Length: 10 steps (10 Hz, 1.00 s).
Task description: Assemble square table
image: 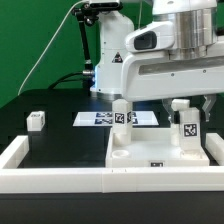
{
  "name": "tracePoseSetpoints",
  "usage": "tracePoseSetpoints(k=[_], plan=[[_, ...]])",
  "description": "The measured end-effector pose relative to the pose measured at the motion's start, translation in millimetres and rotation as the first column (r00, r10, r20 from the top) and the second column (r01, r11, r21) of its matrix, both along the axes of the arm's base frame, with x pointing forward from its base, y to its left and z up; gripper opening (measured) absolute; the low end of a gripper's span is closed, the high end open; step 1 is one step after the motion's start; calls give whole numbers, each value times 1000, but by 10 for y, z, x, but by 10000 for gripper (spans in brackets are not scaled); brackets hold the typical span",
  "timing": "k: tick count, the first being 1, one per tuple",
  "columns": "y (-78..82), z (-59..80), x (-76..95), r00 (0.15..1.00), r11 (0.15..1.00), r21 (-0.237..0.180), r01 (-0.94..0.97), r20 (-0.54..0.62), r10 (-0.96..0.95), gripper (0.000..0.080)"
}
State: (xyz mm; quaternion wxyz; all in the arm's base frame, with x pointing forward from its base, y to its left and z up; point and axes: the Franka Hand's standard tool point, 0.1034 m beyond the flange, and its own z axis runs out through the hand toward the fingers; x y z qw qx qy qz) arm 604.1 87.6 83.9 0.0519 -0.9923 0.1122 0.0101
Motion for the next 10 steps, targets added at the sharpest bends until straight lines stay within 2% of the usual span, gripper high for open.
tracePoseSetpoints(k=[2, 4, 10], plan=[[64, -10, -12, 966, 966, 2, 258, -29, -258, 291], [99, -14, 7, 889, 890, -2, 456, -42, -455, 291], [125, -15, 15, 674, 677, -25, 735, -81, -735, 292]])
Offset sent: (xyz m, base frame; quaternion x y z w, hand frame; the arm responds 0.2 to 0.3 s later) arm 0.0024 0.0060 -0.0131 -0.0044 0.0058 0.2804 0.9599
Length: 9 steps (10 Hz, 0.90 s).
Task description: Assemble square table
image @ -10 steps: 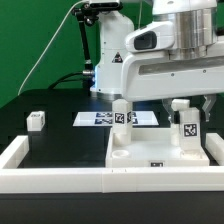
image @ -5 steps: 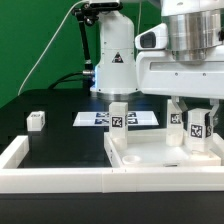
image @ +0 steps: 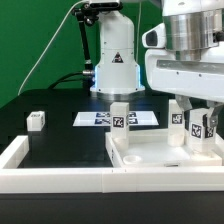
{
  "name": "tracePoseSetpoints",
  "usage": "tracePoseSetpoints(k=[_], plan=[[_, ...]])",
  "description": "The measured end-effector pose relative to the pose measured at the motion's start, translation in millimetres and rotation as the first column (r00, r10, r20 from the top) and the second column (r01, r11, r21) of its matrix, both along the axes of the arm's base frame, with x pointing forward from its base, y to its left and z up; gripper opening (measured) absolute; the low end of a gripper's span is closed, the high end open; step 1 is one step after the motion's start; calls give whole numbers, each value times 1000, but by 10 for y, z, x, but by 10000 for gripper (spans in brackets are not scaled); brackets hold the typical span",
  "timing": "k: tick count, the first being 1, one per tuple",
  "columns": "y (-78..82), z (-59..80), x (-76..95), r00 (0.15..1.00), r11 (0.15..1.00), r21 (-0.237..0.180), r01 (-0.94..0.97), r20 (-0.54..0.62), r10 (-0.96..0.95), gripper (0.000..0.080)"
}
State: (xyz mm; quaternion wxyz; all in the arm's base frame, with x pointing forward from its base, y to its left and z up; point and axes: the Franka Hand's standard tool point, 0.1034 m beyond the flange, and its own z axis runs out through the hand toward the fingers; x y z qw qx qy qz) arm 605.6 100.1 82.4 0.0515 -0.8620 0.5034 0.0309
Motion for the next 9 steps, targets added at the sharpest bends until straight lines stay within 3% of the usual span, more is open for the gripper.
tracePoseSetpoints(k=[1, 2, 3, 4, 5, 9], plan=[[1, -1, -1, 1000, 1000, -1, -31, 3, 31, 292], [13, -3, -6, 994, 994, -2, -107, 11, 107, 477], [24, -3, -8, 990, 990, -2, -139, 15, 139, 590], [31, -3, -10, 977, 977, -4, -213, 23, 213, 590], [41, -4, -13, 947, 947, -10, -320, 34, 320, 639], [85, -10, -46, 731, 734, -19, -679, 67, 679, 649]])
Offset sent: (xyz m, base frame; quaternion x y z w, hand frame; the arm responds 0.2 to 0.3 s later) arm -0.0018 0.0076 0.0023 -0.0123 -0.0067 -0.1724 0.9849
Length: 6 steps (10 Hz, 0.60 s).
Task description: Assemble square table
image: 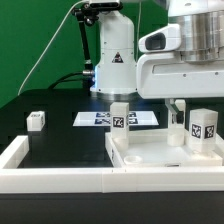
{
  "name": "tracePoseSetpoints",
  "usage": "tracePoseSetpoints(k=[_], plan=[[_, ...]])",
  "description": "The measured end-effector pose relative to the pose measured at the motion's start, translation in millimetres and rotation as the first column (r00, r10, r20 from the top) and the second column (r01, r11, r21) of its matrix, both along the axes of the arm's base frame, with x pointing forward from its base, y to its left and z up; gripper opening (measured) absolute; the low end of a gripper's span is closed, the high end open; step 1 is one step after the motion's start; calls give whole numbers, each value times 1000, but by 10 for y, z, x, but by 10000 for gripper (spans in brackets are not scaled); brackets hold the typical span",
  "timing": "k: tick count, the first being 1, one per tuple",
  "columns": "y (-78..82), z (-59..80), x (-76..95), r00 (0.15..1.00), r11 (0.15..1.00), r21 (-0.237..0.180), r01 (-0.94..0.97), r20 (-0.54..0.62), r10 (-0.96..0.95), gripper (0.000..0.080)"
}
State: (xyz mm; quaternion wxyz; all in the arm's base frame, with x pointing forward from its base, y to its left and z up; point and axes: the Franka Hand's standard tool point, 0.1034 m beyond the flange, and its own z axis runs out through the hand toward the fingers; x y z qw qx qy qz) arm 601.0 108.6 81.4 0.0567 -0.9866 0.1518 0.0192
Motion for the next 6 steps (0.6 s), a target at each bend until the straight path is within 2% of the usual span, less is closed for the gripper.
tracePoseSetpoints(k=[3, 5, 6], plan=[[-19, -4, -1, 986, 986, -3, -167, 19, 167, 649], [-34, -5, 6, 944, 945, -11, -327, 41, 327, 649], [-21, -4, 35, 902, 905, -43, -423, 75, 426, 649]])
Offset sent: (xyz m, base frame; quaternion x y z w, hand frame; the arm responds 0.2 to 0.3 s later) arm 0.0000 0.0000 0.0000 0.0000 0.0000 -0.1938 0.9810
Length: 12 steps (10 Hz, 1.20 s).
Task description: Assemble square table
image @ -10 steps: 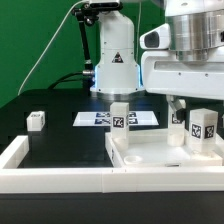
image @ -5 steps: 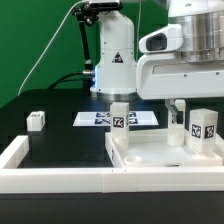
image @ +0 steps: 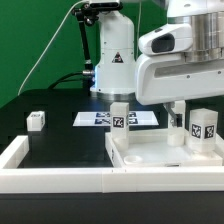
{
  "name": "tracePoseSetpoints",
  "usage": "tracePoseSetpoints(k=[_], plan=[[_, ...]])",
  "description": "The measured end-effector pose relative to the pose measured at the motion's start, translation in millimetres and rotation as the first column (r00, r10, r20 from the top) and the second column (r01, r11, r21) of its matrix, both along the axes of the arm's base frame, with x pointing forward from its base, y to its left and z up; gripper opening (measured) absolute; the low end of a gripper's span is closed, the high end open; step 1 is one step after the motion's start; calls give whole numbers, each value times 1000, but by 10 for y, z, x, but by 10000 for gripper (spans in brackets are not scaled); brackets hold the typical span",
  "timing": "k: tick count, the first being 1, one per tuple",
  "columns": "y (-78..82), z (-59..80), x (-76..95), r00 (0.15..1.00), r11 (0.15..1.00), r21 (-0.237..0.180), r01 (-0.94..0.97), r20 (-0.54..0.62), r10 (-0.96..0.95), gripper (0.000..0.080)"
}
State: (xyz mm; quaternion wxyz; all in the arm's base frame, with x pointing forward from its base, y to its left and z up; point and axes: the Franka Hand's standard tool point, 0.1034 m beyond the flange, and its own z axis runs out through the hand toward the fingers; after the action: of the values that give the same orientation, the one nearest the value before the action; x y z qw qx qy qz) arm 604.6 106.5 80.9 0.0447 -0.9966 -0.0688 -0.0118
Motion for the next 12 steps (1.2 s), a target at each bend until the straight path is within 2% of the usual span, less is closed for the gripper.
tracePoseSetpoints(k=[1, 3, 5, 7, 8, 9, 11, 12], plan=[[-5, 17, 36, 984, 985, -31, -168, 54, 169, 649], [-38, 16, 38, 956, 958, -47, -283, 66, 286, 649], [-43, 10, 37, 955, 957, -47, -287, 66, 290, 649], [-49, 2, 35, 955, 957, -48, -287, 64, 289, 354], [-50, 0, 34, 955, 957, -47, -287, 64, 289, 354], [-53, -1, 34, 956, 957, -47, -285, 64, 287, 289], [-54, -4, 33, 966, 968, -44, -248, 62, 251, 289], [-51, -5, 32, 983, 985, -37, -170, 58, 172, 289]])
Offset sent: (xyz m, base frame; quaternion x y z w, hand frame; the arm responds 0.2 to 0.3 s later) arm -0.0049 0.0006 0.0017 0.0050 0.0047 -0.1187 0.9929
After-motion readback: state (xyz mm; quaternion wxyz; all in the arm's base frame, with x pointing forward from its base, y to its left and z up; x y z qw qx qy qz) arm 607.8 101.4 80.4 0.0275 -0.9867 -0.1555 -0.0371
